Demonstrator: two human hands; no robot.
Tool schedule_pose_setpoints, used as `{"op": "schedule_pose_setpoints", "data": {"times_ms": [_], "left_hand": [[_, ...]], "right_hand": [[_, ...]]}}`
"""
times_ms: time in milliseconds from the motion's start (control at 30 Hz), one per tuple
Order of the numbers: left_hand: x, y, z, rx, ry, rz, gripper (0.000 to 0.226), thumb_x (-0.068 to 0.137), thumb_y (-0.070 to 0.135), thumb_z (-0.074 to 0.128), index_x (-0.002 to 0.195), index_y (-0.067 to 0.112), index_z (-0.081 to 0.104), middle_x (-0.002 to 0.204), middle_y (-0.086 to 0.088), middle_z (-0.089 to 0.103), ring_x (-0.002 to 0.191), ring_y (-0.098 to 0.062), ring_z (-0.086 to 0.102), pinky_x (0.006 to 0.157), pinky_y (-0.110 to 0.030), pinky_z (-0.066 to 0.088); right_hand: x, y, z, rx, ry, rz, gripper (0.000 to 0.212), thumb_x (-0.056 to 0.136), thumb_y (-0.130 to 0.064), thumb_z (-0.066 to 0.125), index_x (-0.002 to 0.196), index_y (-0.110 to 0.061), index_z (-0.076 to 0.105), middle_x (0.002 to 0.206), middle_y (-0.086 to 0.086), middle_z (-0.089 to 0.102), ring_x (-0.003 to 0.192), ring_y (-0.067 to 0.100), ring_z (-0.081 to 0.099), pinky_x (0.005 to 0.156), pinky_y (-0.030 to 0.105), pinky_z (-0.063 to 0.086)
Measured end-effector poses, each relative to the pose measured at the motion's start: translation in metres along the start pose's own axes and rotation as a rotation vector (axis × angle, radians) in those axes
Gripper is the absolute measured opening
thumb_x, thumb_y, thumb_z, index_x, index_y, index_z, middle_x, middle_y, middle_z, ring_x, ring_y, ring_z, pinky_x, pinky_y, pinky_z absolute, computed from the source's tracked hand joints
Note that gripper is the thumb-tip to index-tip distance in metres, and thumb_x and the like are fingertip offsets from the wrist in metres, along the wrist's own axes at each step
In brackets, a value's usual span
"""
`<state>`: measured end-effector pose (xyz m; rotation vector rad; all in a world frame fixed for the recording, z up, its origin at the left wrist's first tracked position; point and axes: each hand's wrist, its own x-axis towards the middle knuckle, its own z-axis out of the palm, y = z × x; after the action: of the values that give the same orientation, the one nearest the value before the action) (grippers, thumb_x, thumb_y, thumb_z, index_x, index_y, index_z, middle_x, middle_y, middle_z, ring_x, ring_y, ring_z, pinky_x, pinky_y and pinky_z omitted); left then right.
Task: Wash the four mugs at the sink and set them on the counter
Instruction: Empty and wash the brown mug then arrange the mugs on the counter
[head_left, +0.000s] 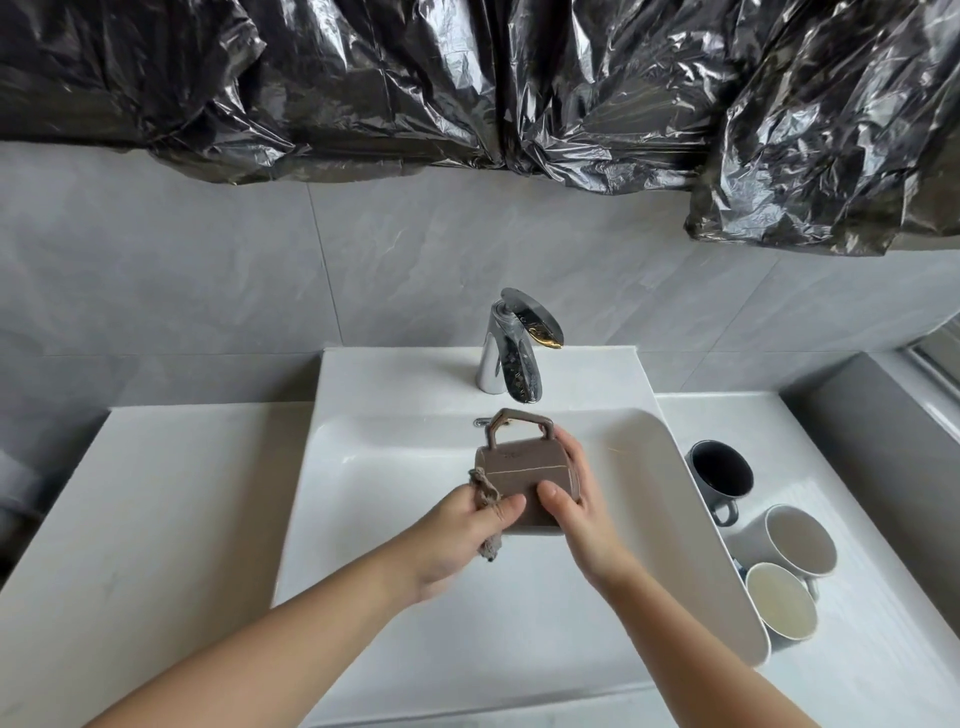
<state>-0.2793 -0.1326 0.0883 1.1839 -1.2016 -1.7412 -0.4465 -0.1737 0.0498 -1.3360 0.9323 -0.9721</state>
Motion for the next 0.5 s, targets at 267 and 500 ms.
{"op": "schedule_pose_setpoints", "data": {"times_ms": [267,500], "left_hand": [[-0.003,-0.007,-0.024,0.941,-0.122,0.268,0.001,0.093,0.013,0.056,0.092,0.013,0.055,0.086,0.004,0.057,0.078,-0.011,0.052,0.074,-0.018,0.043],[0.0,-0.004,-0.005,0.772,-0.274,0.156,0.03,0.1,0.025,0.051,0.13,0.022,0.046,0.122,0.009,0.055,0.109,0.001,0.051,0.094,-0.014,0.039]], "right_hand": [[-0.005,-0.012,-0.014,0.651,-0.229,0.68,0.081,0.068,-0.081,0.058,0.112,-0.014,0.073,0.119,0.016,0.068,0.104,0.041,0.065,0.078,0.056,0.056],[-0.001,-0.006,0.0,0.587,-0.09,0.439,0.052,0.063,-0.05,0.081,0.105,-0.021,0.069,0.096,0.012,0.068,0.08,0.026,0.067,0.067,0.035,0.054]]}}
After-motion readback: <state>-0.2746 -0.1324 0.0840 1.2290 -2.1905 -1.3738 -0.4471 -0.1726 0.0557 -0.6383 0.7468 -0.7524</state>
